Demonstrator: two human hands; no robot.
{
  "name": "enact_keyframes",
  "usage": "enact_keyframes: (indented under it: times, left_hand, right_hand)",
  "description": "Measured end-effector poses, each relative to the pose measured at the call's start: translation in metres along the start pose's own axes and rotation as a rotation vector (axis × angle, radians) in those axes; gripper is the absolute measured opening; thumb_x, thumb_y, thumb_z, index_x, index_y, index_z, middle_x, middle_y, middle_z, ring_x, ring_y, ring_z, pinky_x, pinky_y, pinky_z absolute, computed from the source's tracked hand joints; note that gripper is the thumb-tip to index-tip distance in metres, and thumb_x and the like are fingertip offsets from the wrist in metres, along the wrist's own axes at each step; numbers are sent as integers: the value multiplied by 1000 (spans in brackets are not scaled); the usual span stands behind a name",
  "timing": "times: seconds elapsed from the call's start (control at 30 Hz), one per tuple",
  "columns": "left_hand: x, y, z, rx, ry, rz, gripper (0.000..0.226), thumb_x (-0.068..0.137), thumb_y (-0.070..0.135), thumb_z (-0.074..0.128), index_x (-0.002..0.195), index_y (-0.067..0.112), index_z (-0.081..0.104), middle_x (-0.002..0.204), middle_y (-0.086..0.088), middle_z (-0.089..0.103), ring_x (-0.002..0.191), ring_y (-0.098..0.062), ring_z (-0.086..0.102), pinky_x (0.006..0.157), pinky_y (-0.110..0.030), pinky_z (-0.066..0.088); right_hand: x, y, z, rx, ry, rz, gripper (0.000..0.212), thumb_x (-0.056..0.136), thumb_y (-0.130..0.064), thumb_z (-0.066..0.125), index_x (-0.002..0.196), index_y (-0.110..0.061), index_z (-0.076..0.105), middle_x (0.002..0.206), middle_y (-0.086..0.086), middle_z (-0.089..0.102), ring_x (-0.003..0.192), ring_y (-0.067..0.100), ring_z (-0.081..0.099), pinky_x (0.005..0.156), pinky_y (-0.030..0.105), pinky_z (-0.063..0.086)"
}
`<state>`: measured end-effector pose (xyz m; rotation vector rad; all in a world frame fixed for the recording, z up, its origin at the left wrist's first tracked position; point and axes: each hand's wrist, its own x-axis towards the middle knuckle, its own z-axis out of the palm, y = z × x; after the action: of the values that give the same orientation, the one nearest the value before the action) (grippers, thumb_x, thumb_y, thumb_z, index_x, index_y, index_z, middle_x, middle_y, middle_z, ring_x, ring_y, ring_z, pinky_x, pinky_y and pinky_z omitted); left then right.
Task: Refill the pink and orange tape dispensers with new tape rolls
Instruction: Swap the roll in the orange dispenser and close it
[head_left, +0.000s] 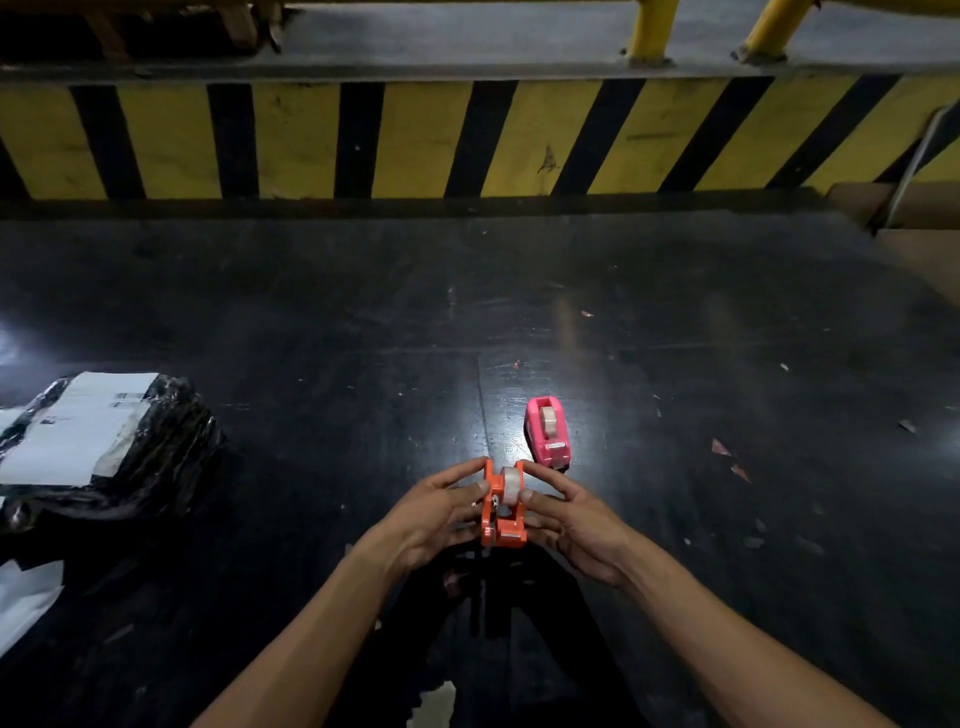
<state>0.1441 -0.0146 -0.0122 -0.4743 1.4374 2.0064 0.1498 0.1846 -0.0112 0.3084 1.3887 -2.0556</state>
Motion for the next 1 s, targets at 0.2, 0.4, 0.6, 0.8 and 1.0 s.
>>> enact_keyframes:
  times: [0.2, 0.4, 0.6, 0.8, 1.0]
  left_hand:
    - [1, 0, 1, -22, 35, 0, 44, 91, 6, 66, 131, 23, 62, 119, -15, 73, 114, -32, 68, 105, -51, 48]
    - [6, -2, 3, -20, 45, 0, 42, 88, 8, 70, 126, 26, 65, 114, -13, 75, 108, -28, 71, 109, -51, 45]
    - [6, -6, 6, -18, 45, 20, 44, 89, 5, 69, 128, 24, 64, 122, -17, 71, 102, -28, 73, 102, -49, 50]
    - [7, -12, 6, 1, 78, 32, 41, 90, 6, 68, 127, 22, 63, 96, -12, 77, 72, -16, 75, 99, -50, 51]
    - [11, -28, 13, -60, 167, 52, 41, 89, 4, 70, 125, 13, 53, 91, -19, 77, 77, -27, 76, 60, -33, 61]
  right_hand:
    - [0, -1, 2, -8, -2, -14, 49, 88, -1, 62, 133, -18, 53, 104, 20, 72, 84, 24, 73, 65, 29, 58]
    - [1, 0, 4, 1, 14, -15, 46, 88, -2, 63, 130, -20, 56, 101, 15, 74, 83, 21, 74, 67, 27, 58]
    - [3, 3, -1, -9, -1, -6, 44, 88, -1, 62, 127, -22, 58, 107, 20, 71, 84, 23, 73, 67, 29, 59]
    - [9, 12, -4, 9, 32, -7, 46, 83, -5, 68, 126, -21, 61, 97, 17, 70, 79, 22, 62, 68, 29, 47]
    - [5, 14, 1, -294, 71, -84, 29, 91, -22, 63, 115, -7, 64, 97, 11, 73, 79, 14, 72, 69, 24, 58]
